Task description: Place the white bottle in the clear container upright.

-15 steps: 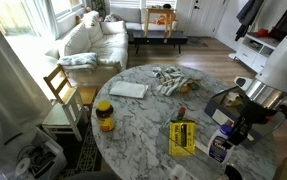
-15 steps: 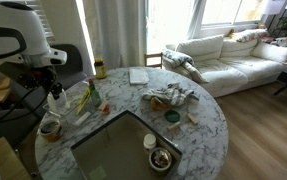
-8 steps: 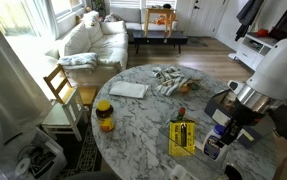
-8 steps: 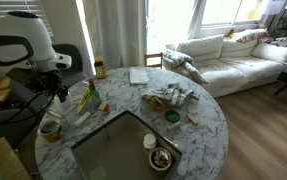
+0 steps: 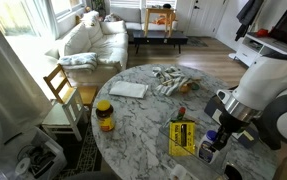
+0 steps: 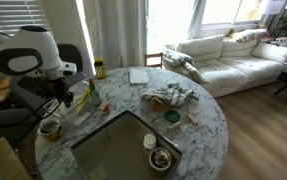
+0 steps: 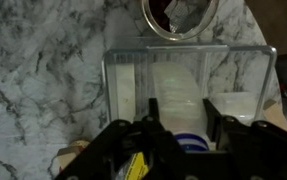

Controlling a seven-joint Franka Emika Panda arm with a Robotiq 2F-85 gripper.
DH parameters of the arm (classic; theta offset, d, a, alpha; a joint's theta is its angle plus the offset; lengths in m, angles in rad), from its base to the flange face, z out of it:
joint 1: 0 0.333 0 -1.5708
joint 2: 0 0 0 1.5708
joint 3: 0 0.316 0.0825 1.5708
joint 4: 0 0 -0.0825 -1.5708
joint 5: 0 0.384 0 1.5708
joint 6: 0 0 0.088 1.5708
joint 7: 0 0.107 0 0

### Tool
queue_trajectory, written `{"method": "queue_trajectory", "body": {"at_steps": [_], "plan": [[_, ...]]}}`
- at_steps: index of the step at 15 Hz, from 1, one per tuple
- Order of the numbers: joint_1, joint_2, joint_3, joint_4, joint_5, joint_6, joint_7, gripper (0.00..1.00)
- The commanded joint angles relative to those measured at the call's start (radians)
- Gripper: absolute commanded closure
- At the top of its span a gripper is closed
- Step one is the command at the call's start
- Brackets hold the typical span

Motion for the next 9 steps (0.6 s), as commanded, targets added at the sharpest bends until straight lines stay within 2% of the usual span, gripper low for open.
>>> {"method": "queue_trajectory", "body": {"at_steps": [1, 9], "plan": [[0.006, 0.064, 0.015, 0.024, -0.018, 0.026, -0.019, 0.80], [0.008, 0.126, 0.039, 0.042, 0.010, 0.070, -0.020, 0.80]]}}
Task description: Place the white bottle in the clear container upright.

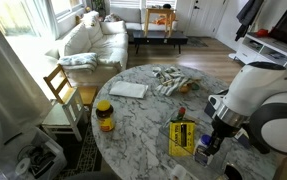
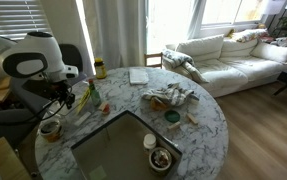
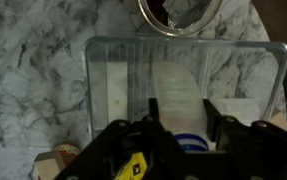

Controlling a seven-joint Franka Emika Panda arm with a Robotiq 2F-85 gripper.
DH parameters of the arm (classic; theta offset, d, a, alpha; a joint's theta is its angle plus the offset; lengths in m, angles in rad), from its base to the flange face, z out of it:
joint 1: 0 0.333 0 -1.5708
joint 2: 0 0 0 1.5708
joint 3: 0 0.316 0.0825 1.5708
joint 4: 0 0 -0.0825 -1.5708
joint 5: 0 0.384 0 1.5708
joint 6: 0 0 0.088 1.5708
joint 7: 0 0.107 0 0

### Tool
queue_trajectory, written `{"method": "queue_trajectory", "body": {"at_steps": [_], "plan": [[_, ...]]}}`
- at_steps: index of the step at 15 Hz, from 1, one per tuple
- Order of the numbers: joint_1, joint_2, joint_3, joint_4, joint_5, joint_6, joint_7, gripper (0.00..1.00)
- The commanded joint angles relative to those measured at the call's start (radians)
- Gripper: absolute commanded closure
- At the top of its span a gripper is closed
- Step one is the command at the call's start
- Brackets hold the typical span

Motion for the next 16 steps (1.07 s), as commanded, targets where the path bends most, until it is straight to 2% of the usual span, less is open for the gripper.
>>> {"method": "queue_trajectory", "body": {"at_steps": [1, 6, 7, 8, 9, 11, 12, 13, 14, 16], "plan": [[0.002, 0.036, 0.010, 0.009, 0.007, 0.033, -0.003, 0.80], [0.000, 0.052, 0.021, 0.014, -0.007, 0.036, 0.006, 0.80], [-0.001, 0.052, 0.023, 0.014, -0.011, 0.033, 0.009, 0.54], [0.000, 0.051, 0.023, 0.014, -0.007, 0.030, 0.005, 0.44], [0.000, 0.052, 0.024, 0.014, -0.007, 0.028, 0.005, 0.46], [0.000, 0.054, 0.027, 0.013, -0.007, 0.022, 0.002, 0.35], [0.000, 0.056, 0.029, 0.013, -0.005, 0.022, 0.001, 0.40], [-0.001, 0.056, 0.030, 0.013, -0.007, 0.020, 0.002, 0.40], [-0.002, 0.054, 0.031, 0.011, -0.011, 0.019, 0.006, 0.31], [-0.006, 0.043, 0.031, 0.008, -0.022, 0.013, 0.010, 0.07]]}}
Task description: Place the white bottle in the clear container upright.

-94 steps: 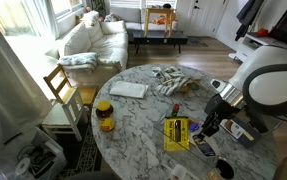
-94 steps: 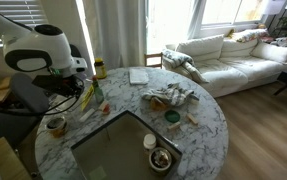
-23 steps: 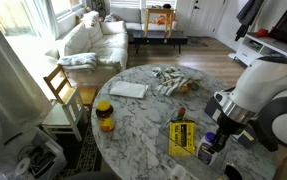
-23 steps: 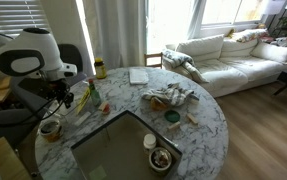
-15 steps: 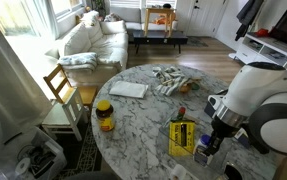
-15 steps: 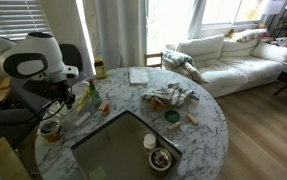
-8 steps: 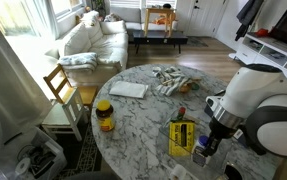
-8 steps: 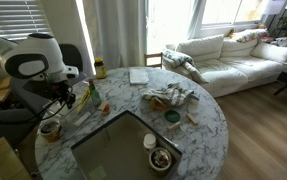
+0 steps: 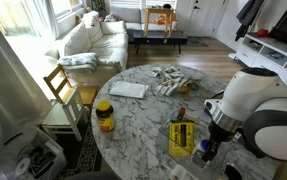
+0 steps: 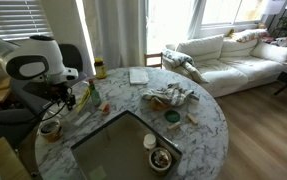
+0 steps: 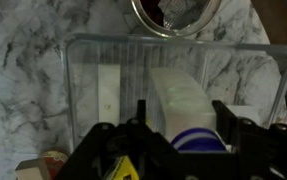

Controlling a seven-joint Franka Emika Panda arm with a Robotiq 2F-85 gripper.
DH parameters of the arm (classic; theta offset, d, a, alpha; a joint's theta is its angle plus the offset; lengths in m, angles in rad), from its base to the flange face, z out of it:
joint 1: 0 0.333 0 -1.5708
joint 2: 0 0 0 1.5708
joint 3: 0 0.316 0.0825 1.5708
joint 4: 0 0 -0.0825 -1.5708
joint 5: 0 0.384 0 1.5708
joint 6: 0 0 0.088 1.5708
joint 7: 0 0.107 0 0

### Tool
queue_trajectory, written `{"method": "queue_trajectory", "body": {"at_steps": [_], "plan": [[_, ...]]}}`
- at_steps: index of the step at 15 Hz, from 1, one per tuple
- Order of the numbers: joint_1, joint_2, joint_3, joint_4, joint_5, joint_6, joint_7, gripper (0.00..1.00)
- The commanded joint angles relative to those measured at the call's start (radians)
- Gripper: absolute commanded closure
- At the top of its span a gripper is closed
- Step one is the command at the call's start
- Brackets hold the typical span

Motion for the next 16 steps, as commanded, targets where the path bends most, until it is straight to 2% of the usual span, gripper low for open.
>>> {"method": "queue_trajectory", "body": {"at_steps": [1, 5, 8, 10, 16], "plan": [[-0.008, -0.013, 0.005, -0.004, -0.027, -0.009, 0.014, 0.02], [-0.017, -0.058, 0.001, -0.012, -0.063, -0.032, 0.025, 0.00], [-0.004, -0.116, -0.013, -0.012, -0.013, -0.077, -0.048, 0.00], [0.015, -0.171, -0.035, -0.008, 0.047, -0.145, -0.139, 0.00], [0.010, -0.303, -0.085, 0.040, 0.027, -0.401, -0.204, 0.00]]}}
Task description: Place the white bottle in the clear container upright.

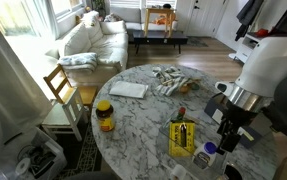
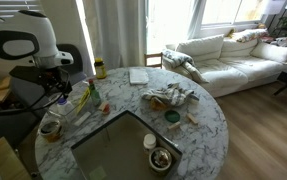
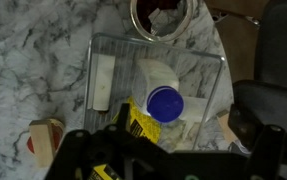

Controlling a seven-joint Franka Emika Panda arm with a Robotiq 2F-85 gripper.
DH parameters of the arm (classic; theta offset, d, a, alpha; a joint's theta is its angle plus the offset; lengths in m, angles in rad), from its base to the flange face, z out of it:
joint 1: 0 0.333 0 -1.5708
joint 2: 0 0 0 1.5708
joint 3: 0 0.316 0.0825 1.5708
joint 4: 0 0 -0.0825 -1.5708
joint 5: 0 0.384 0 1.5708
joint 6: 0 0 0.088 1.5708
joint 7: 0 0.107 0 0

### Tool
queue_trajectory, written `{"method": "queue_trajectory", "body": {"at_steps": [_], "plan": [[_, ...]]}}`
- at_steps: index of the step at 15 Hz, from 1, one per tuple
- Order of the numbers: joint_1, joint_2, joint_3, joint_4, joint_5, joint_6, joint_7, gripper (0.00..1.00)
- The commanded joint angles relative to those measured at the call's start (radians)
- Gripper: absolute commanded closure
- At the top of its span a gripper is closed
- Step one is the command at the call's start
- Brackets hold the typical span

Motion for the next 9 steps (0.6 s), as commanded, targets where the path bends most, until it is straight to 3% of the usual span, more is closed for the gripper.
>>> {"method": "queue_trajectory", "body": {"at_steps": [1, 9], "plan": [[0.007, -0.085, -0.038, 0.024, -0.003, -0.155, -0.037, 0.00], [-0.002, -0.186, -0.064, 0.093, -0.040, -0.336, -0.062, 0.00]]}}
